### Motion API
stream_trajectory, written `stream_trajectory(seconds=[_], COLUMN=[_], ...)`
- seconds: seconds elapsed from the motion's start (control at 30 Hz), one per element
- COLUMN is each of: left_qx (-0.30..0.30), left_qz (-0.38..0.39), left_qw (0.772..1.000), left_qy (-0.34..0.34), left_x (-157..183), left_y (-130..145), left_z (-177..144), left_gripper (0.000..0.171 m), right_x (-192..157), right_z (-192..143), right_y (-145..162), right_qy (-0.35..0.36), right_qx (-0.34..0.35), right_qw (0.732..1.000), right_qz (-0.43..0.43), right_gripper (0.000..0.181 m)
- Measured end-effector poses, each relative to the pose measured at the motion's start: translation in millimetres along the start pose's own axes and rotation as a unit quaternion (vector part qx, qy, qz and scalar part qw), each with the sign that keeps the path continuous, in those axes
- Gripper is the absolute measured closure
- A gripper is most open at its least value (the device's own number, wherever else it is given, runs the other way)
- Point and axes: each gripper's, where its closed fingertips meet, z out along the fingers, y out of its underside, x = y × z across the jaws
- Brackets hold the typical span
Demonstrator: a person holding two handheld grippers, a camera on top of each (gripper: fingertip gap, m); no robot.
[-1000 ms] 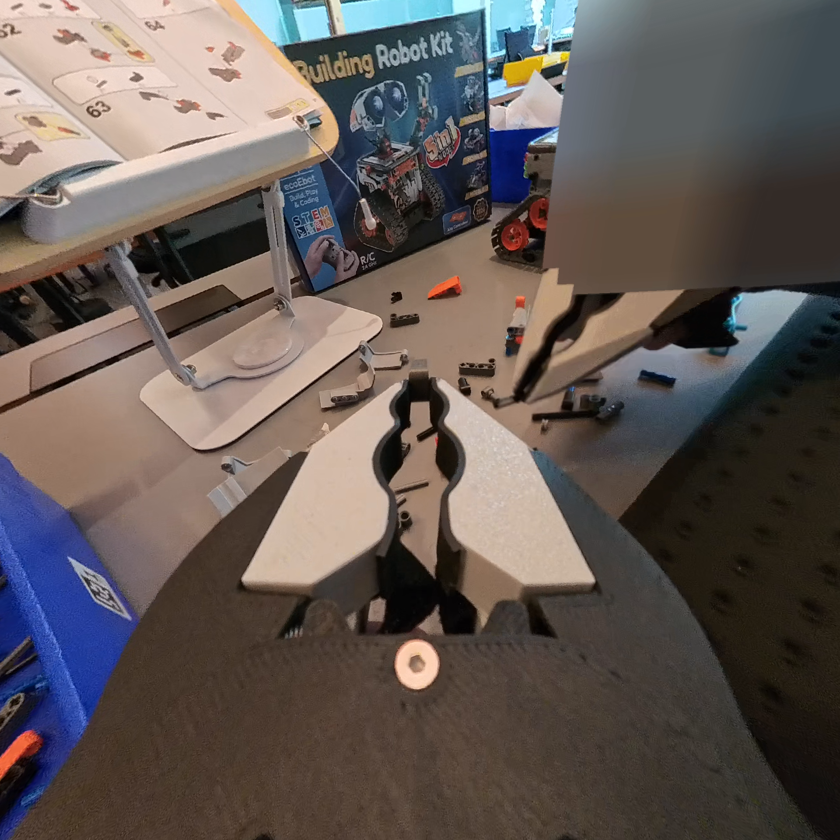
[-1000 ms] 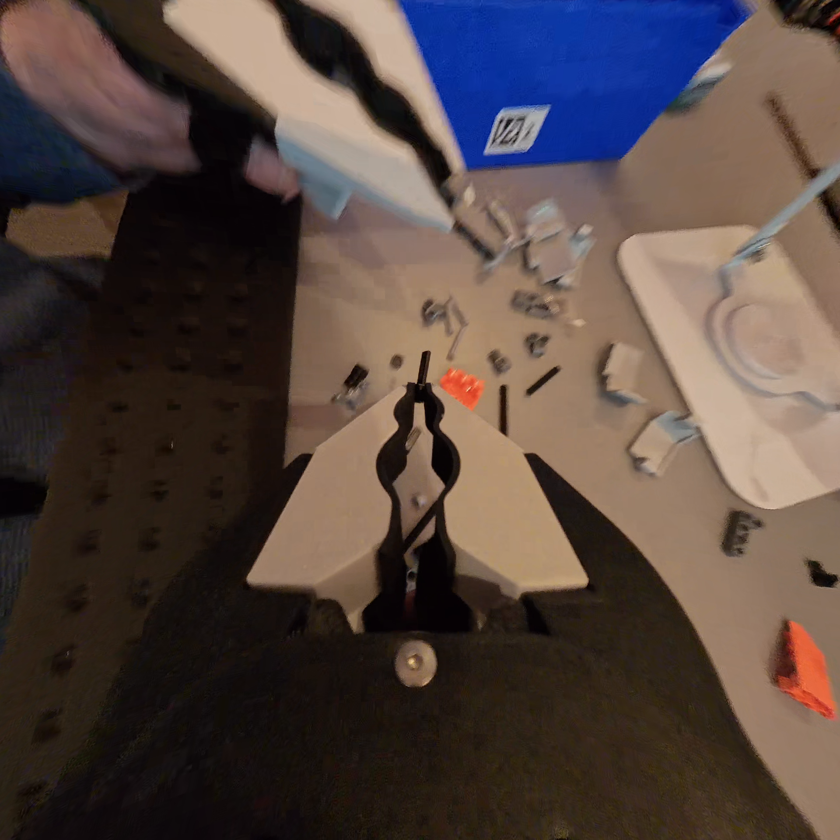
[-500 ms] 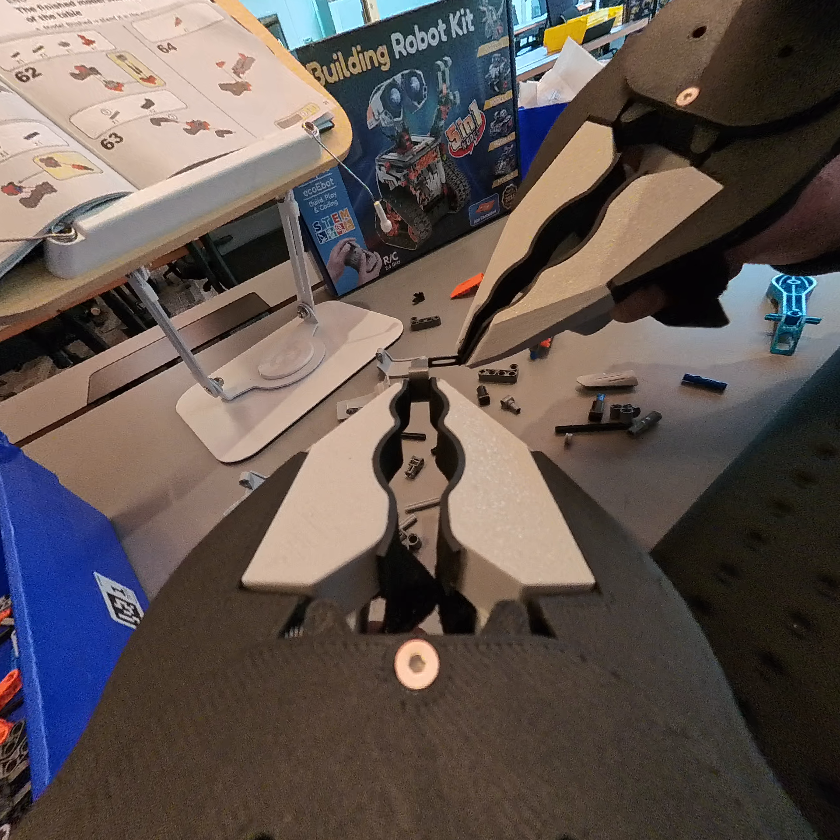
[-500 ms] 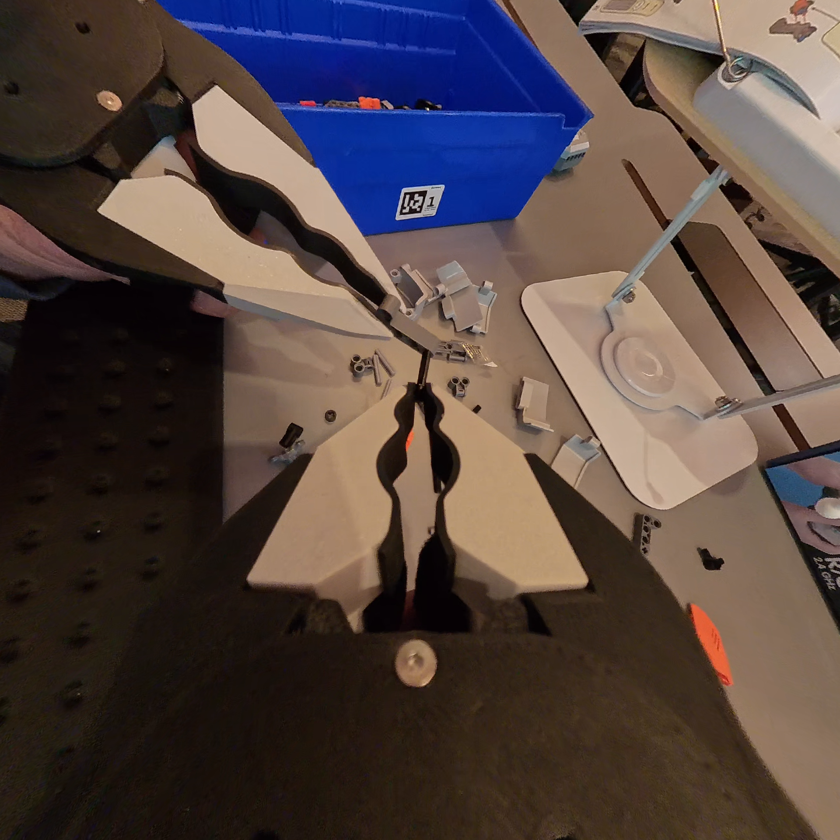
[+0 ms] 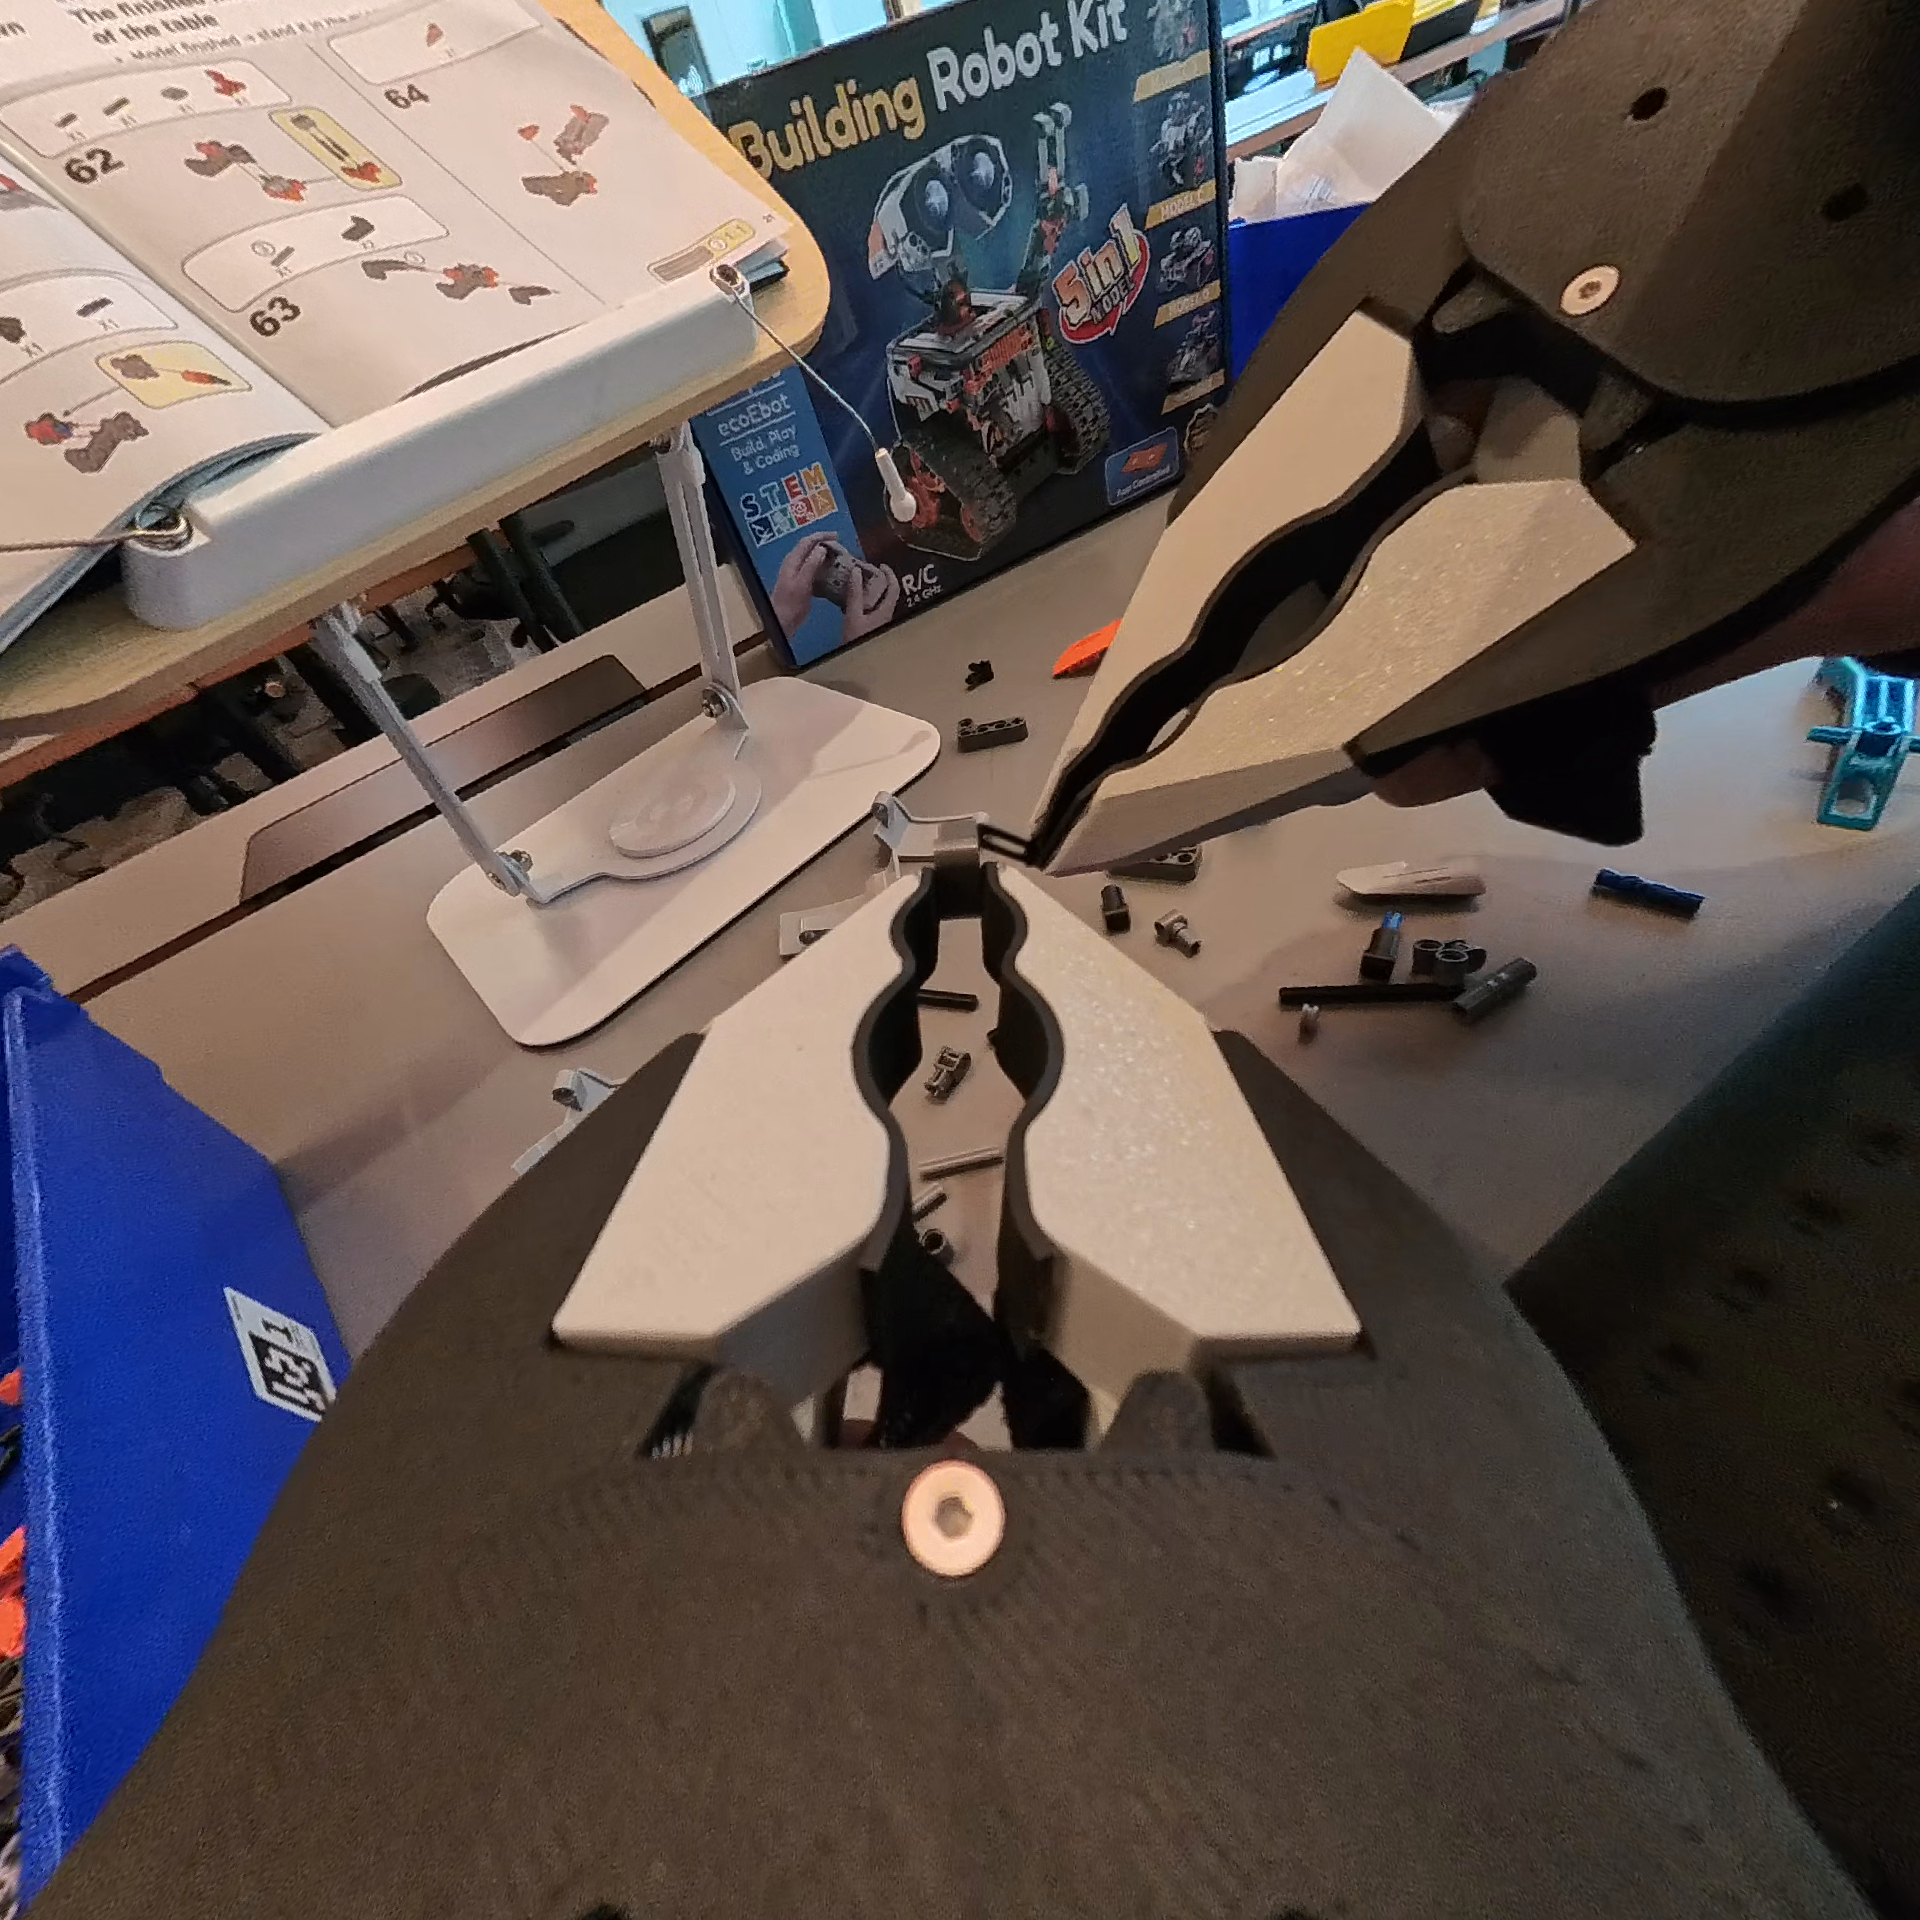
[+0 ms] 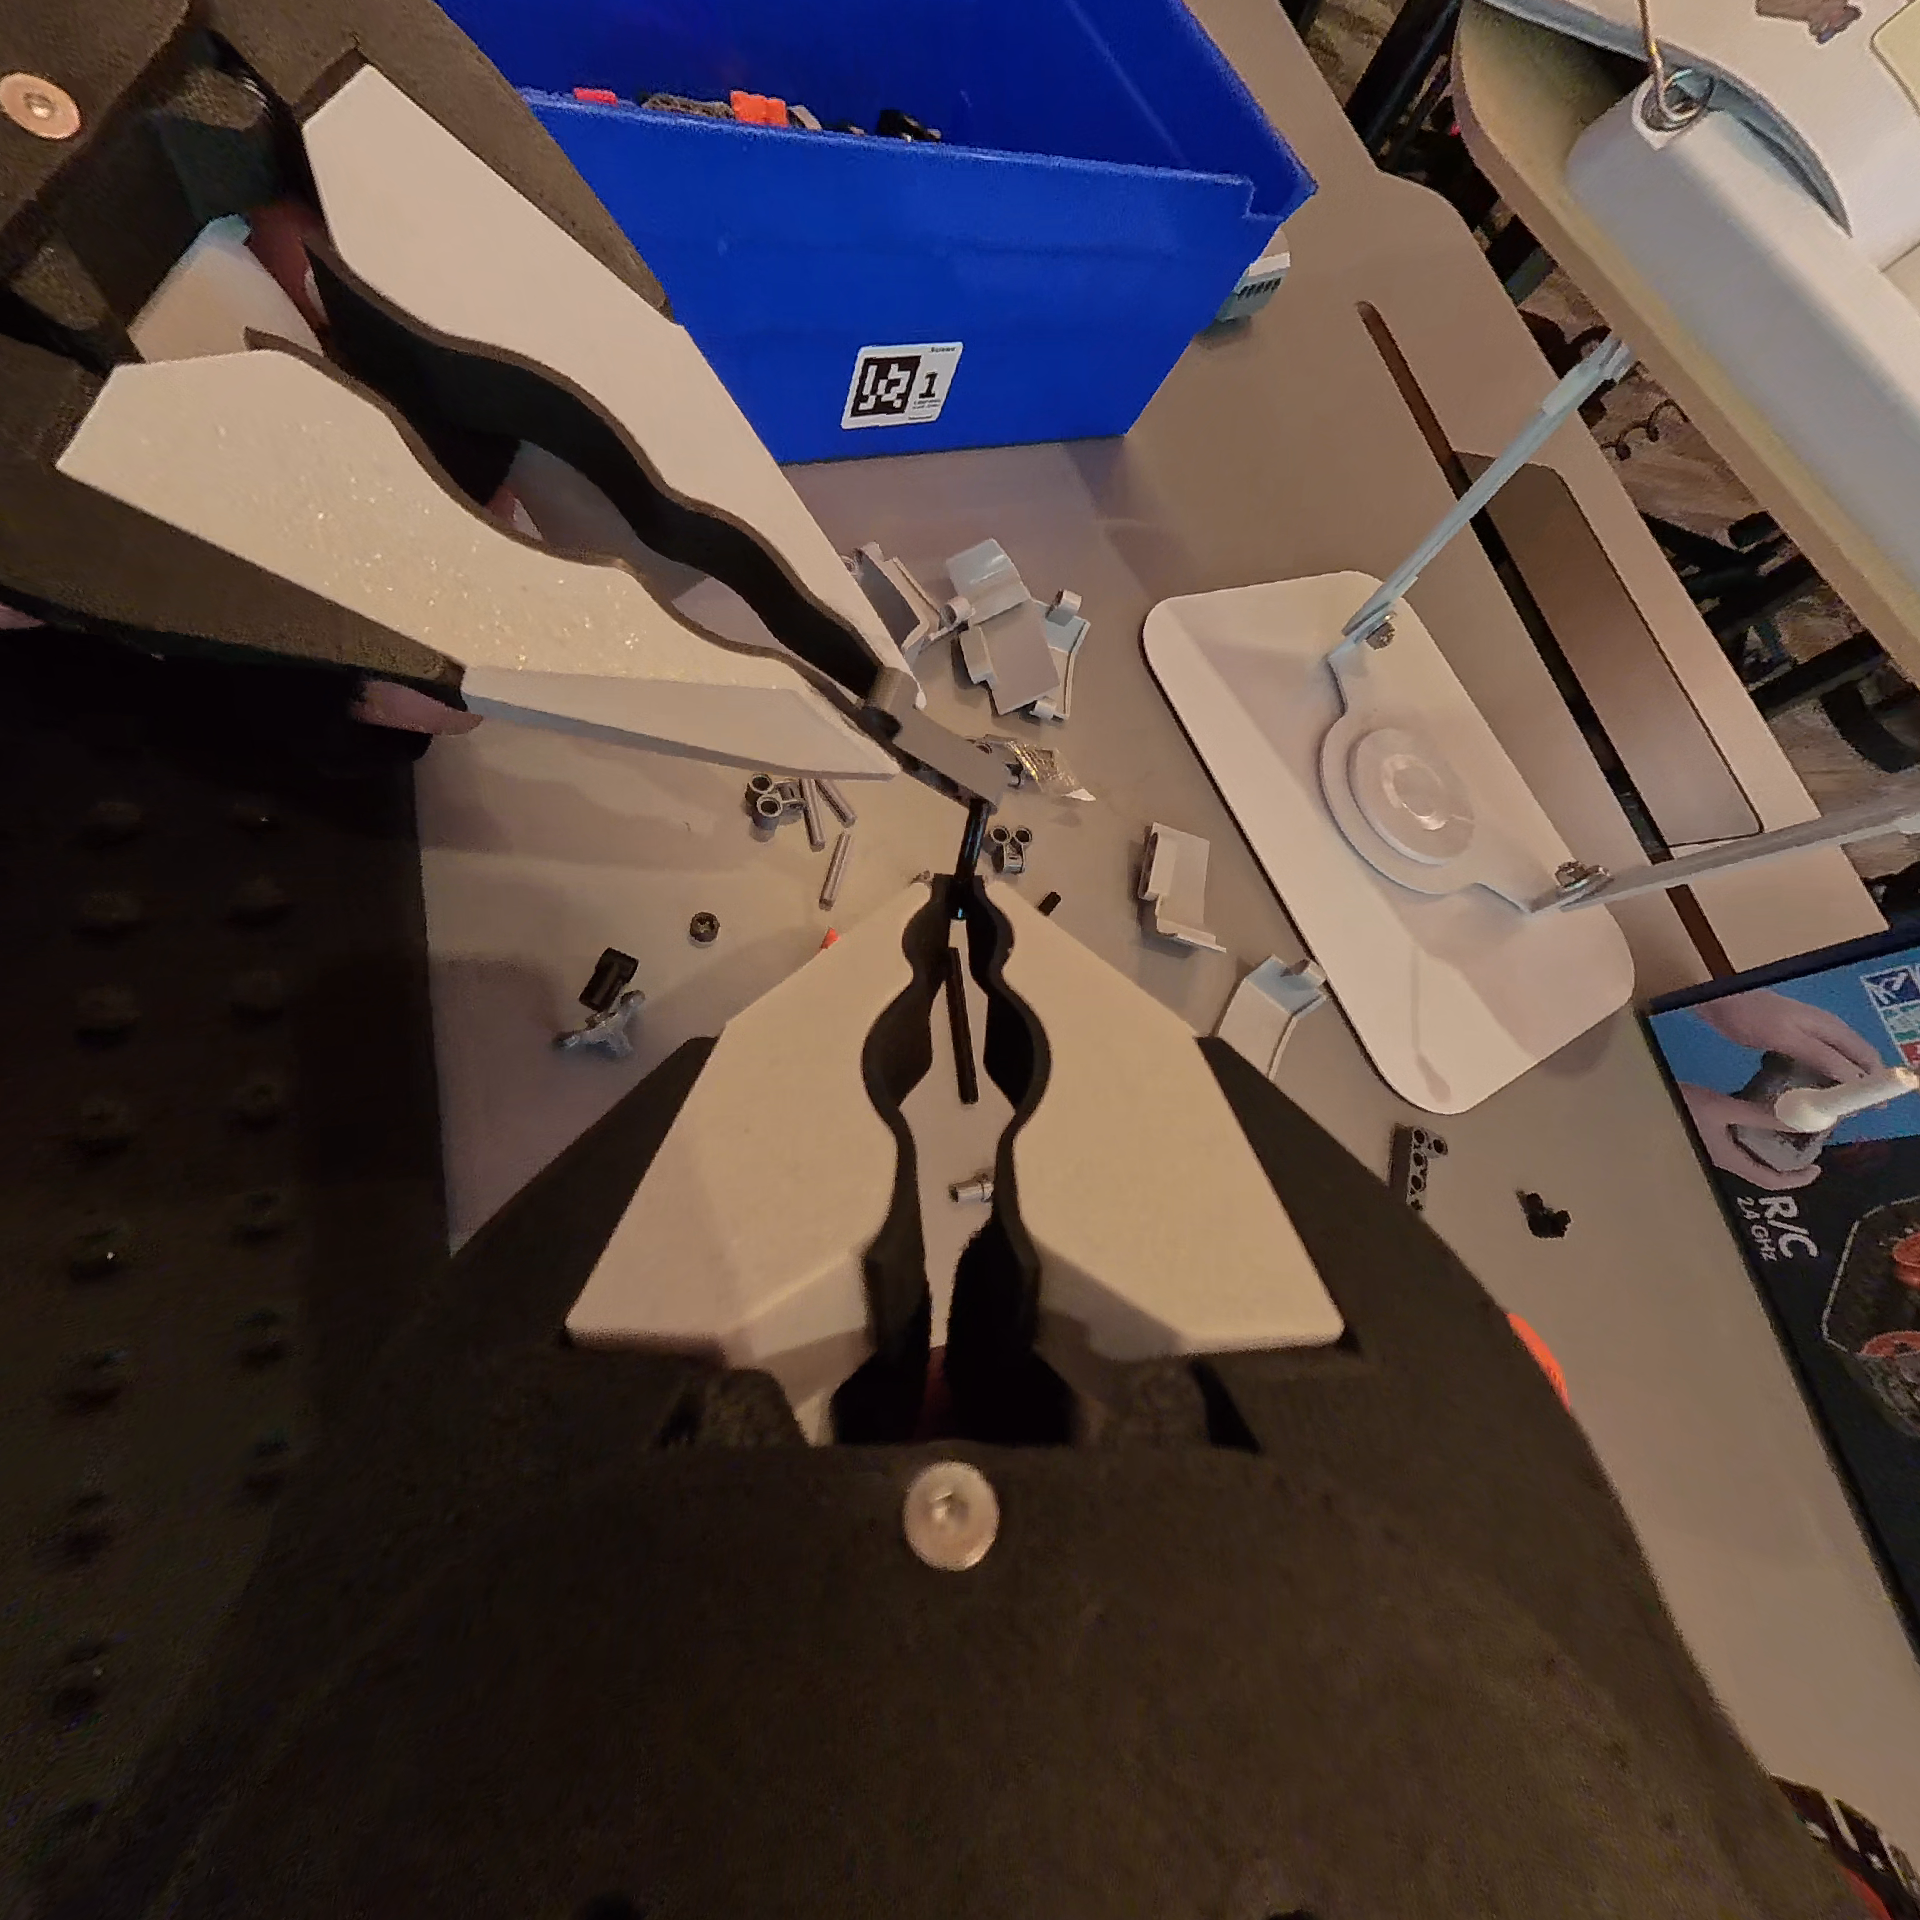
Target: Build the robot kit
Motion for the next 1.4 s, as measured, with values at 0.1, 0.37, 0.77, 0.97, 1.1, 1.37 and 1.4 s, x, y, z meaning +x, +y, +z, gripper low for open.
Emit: stream_trajectory(seconds=[0.1,0.37,0.77,0.97,1.1,1.37,1.4], left_qx=[-0.002,-0.022,-0.036,-0.034,-0.039,-0.098,-0.100], left_qz=[0.016,0.097,0.092,0.087,0.091,0.113,0.113], left_qw=[1.000,0.994,0.995,0.995,0.995,0.989,0.989], left_qy=[-0.007,-0.036,-0.025,-0.026,-0.028,0.002,0.007], left_x=[1,3,-6,-10,-11,-5,-4], left_y=[0,4,19,21,24,47,48], left_z=[0,2,-6,-10,-10,-3,-3], left_gripper=[0.166,0.166,0.166,0.166,0.166,0.166,0.166], right_x=[0,-6,22,37,62,109,112], right_z=[0,3,-10,13,52,160,170], right_y=[1,10,26,9,-7,-10,-8], right_qy=[-0.002,-0.031,-0.057,-0.036,-0.027,0.009,0.007], right_qx=[-0.004,-0.027,-0.020,0.006,0.005,-0.045,-0.051], right_qw=[1.000,0.999,0.997,0.999,1.000,0.995,0.995], right_qz=[0.004,0.008,0.044,0.010,-0.011,-0.090,-0.088], right_gripper=[0.181,0.181,0.181,0.168,0.169,0.170,0.170])
